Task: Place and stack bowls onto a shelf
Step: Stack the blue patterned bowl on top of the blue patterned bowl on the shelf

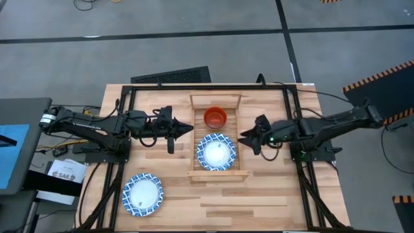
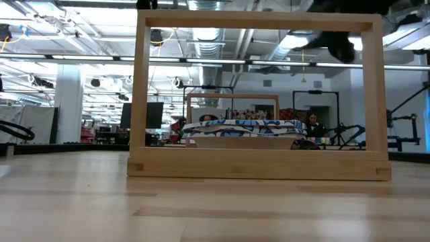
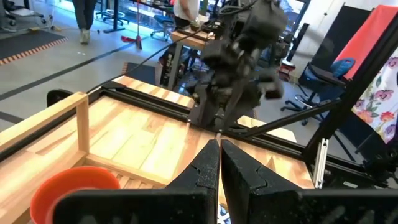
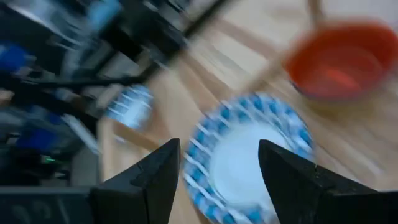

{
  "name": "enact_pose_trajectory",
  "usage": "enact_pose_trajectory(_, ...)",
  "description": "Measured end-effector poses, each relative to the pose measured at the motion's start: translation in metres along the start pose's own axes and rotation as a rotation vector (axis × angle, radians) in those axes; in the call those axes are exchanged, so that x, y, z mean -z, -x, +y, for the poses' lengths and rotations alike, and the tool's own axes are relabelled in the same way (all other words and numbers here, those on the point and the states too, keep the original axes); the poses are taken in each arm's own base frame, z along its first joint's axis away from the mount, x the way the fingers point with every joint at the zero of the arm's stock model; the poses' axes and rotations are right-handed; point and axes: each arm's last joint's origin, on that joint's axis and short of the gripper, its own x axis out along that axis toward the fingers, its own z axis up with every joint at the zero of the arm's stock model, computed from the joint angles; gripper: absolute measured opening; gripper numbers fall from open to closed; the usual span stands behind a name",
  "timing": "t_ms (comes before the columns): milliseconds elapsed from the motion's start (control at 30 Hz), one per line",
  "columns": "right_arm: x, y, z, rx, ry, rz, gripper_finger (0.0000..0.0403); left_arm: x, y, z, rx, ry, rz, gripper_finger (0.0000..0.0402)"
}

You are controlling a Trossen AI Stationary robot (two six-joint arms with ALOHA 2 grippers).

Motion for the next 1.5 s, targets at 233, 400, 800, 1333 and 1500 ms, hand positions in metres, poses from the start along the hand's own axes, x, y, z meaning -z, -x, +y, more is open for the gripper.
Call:
enact_pose_trajectory(233, -0.016, 0.006, 0.019, -0.180, 0.154, -0.182, 0.0242, 0.000, 0.000, 0.000, 0.000, -0.014, 0.000, 0.0000)
enact_pose_trajectory(400, -0.018, 0.006, 0.021, -0.185, 0.264, -0.211, 0.0242, 0.000, 0.000, 0.000, 0.000, -0.060, 0.000, 0.0000)
enact_pose_trajectory(800, -0.017, 0.006, 0.021, -0.177, 0.338, -0.214, 0.0242, 0.000, 0.000, 0.000, 0.000, -0.112, 0.000, 0.0000)
enact_pose_trajectory(1333, -0.020, 0.007, 0.023, -0.180, 0.513, -0.269, 0.0217, 0.000, 0.000, 0.000, 0.000, -0.210, 0.000, 0.0000)
enact_pose_trajectory(1500, -0.021, 0.007, 0.024, -0.179, 0.531, -0.275, 0.0171, 0.000, 0.000, 0.000, 0.000, -0.208, 0.000, 0.0000)
